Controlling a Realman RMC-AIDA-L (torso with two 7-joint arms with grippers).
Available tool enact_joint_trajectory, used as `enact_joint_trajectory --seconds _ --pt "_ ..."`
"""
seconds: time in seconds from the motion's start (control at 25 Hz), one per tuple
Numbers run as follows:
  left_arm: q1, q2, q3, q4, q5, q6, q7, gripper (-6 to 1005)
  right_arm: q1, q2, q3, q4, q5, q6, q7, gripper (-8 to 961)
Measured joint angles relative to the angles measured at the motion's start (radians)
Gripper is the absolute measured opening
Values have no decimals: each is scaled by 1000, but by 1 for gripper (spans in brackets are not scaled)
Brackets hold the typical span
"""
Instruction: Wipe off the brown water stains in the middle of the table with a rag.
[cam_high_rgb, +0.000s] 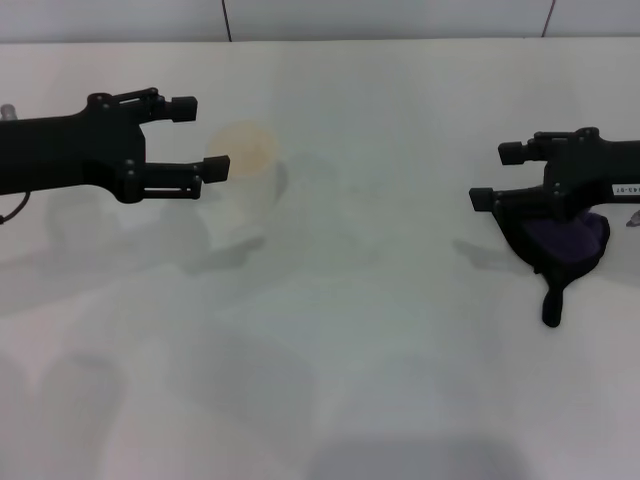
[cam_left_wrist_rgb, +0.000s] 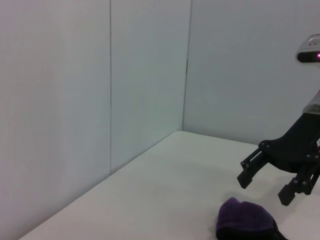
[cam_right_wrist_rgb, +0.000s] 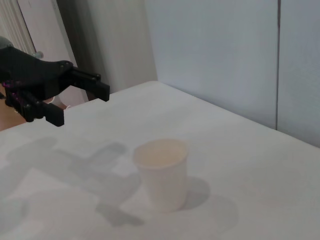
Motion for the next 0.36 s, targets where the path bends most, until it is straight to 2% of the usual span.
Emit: enact_joint_trajectory --seconds 0.36 --pt "0 0 0 0 -1 0 -1 880 1 0 -1 2 -3 1 2 775"
